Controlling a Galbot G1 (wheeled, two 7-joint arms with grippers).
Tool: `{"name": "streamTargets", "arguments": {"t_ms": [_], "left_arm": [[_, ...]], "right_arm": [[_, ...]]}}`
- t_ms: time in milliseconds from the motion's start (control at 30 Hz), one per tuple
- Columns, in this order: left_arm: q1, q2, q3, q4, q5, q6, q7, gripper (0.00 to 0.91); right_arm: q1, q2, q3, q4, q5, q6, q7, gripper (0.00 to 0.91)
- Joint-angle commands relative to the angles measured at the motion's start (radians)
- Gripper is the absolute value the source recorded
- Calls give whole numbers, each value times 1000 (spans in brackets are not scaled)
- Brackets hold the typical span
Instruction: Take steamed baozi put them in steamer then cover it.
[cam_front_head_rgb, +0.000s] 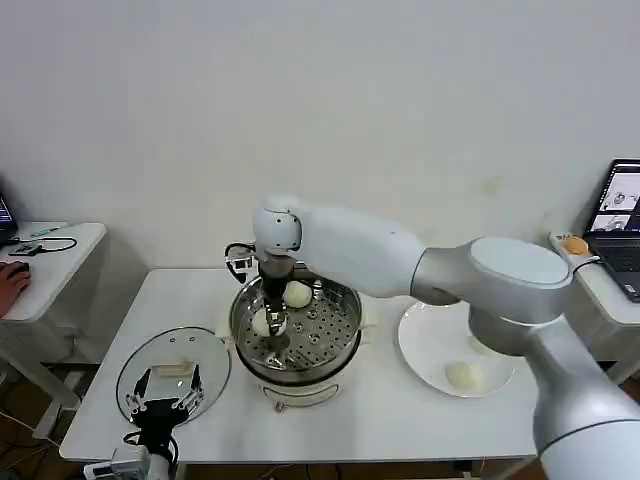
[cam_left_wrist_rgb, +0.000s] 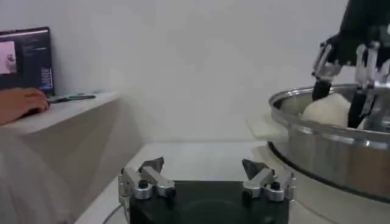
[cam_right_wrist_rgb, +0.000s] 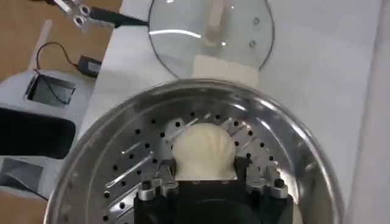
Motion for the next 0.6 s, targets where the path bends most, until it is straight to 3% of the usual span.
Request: {"name": "streamTargets", "arguments": {"t_ms": [33, 333, 600], "left_arm": [[-1, 1, 3, 7, 1, 0, 1, 907], [-3, -5, 11, 17, 5, 1, 3, 907], [4, 1, 9, 16, 4, 2, 4, 907]], "right_arm": [[-32, 21, 11, -30, -25, 7, 22, 877], [-6, -23, 30, 40, 2, -3, 32, 907], [100, -315, 75, 325, 46, -3, 24, 907]]}}
